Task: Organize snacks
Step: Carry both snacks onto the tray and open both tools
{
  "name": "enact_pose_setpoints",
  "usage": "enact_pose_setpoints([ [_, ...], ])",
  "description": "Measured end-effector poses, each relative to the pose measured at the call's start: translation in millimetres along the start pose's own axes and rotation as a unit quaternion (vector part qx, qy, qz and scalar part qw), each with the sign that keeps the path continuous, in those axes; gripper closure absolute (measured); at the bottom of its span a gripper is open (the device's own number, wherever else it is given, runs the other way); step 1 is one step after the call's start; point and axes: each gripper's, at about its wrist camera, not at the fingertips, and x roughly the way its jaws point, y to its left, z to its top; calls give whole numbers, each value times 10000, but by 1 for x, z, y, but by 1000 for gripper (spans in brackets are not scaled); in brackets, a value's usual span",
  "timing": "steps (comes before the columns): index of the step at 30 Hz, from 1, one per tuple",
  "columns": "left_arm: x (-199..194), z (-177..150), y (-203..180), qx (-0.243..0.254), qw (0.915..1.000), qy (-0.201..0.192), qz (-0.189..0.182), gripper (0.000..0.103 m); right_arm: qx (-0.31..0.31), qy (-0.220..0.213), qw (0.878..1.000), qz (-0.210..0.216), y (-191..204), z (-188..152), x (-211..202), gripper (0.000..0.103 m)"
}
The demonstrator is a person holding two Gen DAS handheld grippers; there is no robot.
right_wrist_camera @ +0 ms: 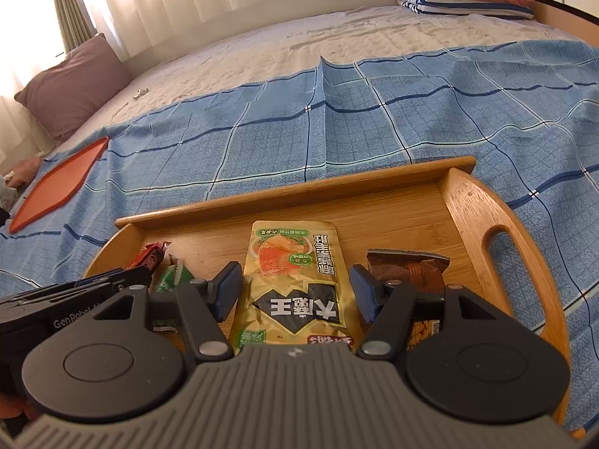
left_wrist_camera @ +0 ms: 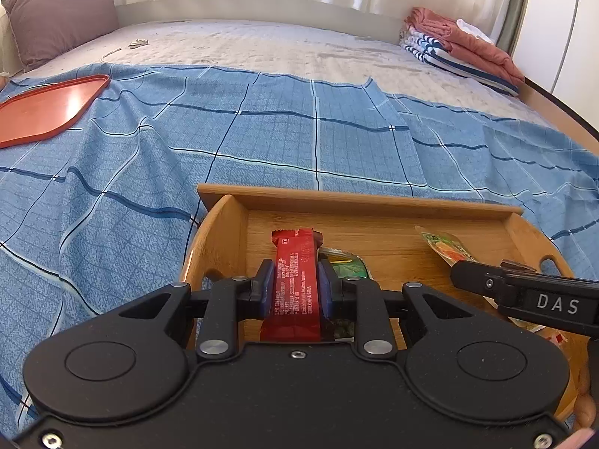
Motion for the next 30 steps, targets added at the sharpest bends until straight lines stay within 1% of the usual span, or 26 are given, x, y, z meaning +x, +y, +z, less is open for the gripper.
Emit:
enact_pose_setpoints([
  [5, 3, -2, 0, -6, 10000, 19, 14, 79, -76, 4, 9999, -146, 0, -2, 4, 37],
  [22, 4, -5, -2, 89, 9999, -7, 58, 79, -110, 69, 9997, -214, -1, -6, 11, 37],
  [24, 4, -6, -1, 78, 9999, -11, 80, 79, -132, 69, 9996, -225, 0, -7, 11, 35],
  [25, 3, -6, -1, 76, 9999, -17, 81, 78, -142, 57, 9996, -235, 0, -7, 10, 33],
  [26, 2, -7, 0, 84, 9999, -18, 87, 74, -137, 42, 9996, -238, 0, -7, 10, 28],
  [27, 1, -7, 0, 92, 9999, -31, 91, 68, -122, 21, 9997, -216, -1, -7, 9, 26],
  [30, -6, -8, 0, 126, 9998, -88, 102, 54, -94, -9, 9998, -191, -1, -7, 5, 23],
])
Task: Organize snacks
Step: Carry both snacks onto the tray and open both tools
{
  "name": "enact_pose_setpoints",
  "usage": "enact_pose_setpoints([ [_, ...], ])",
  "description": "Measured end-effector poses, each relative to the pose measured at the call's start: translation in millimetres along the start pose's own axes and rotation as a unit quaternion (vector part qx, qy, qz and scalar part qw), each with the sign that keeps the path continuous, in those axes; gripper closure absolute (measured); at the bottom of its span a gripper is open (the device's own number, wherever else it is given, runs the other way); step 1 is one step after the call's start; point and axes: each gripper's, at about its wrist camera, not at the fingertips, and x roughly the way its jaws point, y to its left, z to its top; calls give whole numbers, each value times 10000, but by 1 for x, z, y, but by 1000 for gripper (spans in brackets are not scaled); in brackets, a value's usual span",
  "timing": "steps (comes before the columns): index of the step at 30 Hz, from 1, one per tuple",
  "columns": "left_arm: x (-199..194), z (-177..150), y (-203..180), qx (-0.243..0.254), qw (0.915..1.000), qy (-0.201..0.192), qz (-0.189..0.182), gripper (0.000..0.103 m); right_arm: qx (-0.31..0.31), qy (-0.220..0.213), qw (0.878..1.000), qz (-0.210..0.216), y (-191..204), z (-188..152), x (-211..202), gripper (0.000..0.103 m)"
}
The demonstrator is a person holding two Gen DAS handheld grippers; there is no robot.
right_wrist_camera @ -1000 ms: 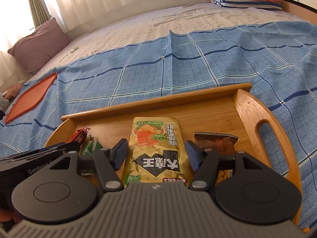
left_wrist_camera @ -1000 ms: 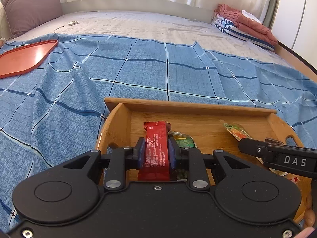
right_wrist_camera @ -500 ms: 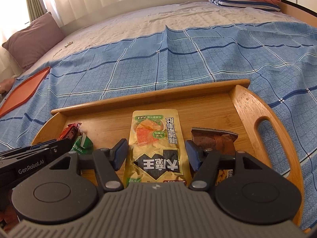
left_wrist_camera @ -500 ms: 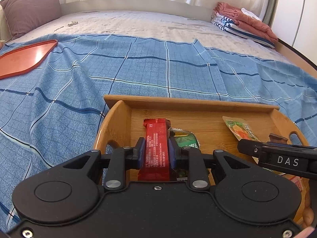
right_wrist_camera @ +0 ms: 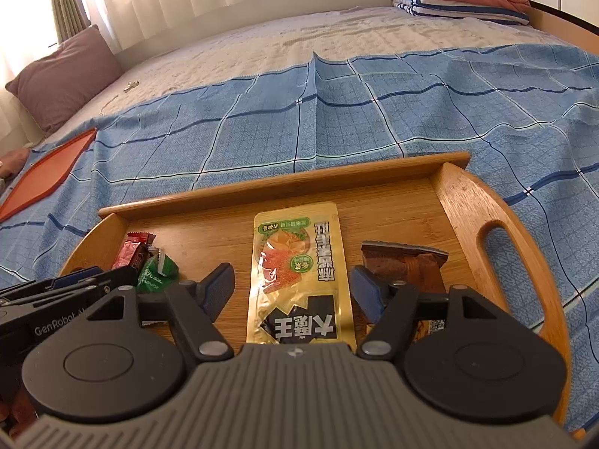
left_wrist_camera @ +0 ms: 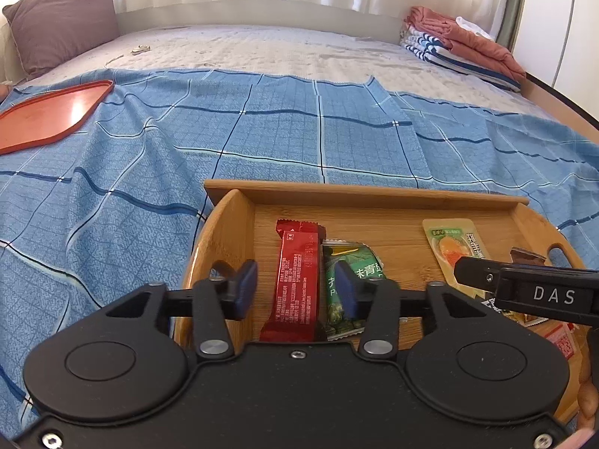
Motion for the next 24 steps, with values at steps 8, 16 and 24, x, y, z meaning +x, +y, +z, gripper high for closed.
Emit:
enact_pose_setpoints([
  [8, -37, 2, -2, 201, 9995, -234, -47, 25, -112, -187, 9998, 25, 4, 5, -30, 14],
  [16, -88, -8, -2, 361, 9985, -410, -82, 15, -456, -439, 9980, 88, 13, 0, -78, 11],
  [24, -147, -28, 2, 511, 9966, -630, -122, 10, -622, -716, 9953, 195, 14, -17, -129, 5],
])
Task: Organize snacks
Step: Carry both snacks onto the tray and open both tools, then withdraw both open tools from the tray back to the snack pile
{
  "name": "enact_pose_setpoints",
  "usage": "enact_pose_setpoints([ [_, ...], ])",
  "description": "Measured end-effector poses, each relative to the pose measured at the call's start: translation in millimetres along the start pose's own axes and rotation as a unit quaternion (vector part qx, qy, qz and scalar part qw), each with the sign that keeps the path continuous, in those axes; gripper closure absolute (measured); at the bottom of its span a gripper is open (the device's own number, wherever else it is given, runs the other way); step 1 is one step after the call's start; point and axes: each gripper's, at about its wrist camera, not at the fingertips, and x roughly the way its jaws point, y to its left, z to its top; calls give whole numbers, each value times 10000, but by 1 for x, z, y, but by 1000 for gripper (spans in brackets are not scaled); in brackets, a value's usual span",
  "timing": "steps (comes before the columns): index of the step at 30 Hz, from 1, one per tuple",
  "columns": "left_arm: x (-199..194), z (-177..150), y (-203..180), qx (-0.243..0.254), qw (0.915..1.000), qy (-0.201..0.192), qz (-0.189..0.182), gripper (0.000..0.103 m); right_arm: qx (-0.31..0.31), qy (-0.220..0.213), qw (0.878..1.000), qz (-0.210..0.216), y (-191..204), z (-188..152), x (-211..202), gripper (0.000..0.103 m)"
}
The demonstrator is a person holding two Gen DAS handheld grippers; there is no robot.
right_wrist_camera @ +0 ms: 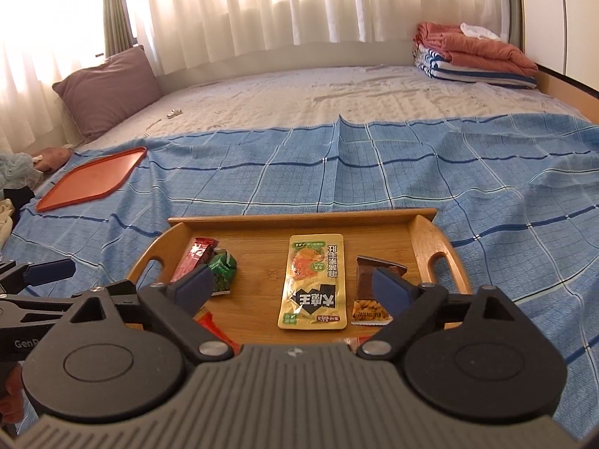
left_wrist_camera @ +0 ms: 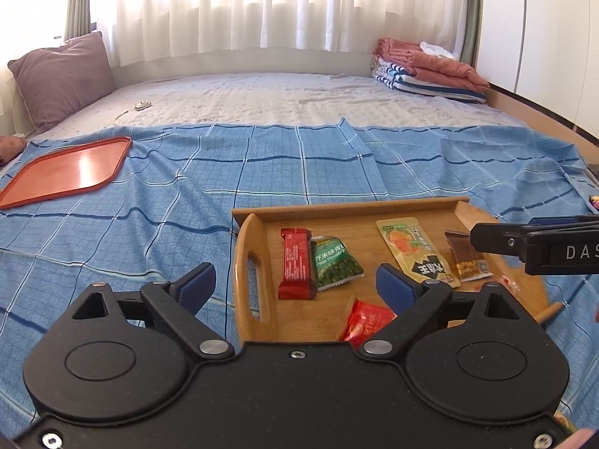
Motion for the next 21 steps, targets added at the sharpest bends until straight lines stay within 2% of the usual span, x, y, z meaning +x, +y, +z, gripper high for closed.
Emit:
enact_pose_setpoints([
  [5, -34, -12, 1, -30, 9999, -74, -65, 9, -163, -72, 9998, 7, 5, -17, -25, 4],
  [12, -74, -34, -1, 97, 9997, -156, -147, 8, -312, -191, 9993, -38, 7, -59, -57, 2],
  [21, -107, -69, -13, 280, 9987, -281, -334, 6, -320, -227, 9992, -81, -3, -97, -95, 0],
])
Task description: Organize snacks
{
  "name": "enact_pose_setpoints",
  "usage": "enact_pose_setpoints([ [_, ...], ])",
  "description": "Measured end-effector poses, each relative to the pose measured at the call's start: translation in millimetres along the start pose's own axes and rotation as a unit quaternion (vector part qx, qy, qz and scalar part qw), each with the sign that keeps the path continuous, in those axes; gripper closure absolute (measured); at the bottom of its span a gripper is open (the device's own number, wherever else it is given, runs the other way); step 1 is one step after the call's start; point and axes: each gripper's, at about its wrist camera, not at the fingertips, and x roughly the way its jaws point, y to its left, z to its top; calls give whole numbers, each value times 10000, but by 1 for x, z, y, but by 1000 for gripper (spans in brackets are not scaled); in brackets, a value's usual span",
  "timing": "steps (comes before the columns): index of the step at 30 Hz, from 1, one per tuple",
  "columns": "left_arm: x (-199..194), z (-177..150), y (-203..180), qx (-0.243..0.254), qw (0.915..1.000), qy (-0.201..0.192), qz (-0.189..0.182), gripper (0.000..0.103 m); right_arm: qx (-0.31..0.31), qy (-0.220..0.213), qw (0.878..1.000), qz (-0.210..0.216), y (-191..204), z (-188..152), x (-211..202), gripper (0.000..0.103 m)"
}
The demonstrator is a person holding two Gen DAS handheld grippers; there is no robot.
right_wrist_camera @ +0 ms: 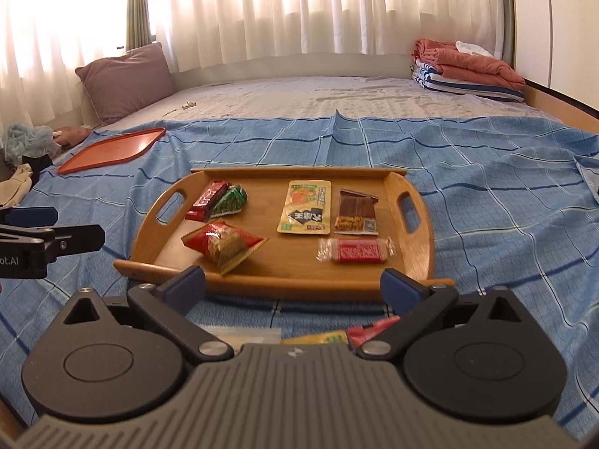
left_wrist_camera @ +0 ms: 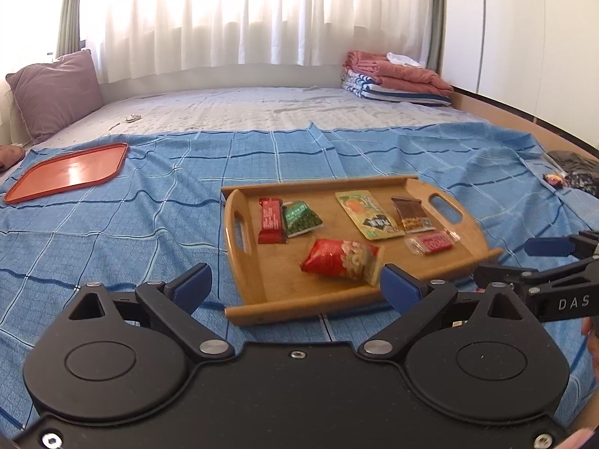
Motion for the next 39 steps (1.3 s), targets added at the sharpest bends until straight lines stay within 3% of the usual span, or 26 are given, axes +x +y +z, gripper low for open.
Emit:
enact_pose_setpoints([
  [4, -8, -17, -5, 94, 10000, -28, 8, 5, -119, -50, 9998, -144, -4, -11, -11, 0],
  [14, -13, -58, 13, -243, 9995, 156, 152, 5, -249, 11, 9990, -361, -14, -45, -25, 0],
  [21, -4, -80, 23, -356, 9986, 275, 278, 5, -244, 219, 9990, -312, -18, -69, -22, 0],
  [39, 42, -89, 31, -709, 9947, 488, 555, 7, 216, 481, 9984, -212, -26, -95, 1, 8],
])
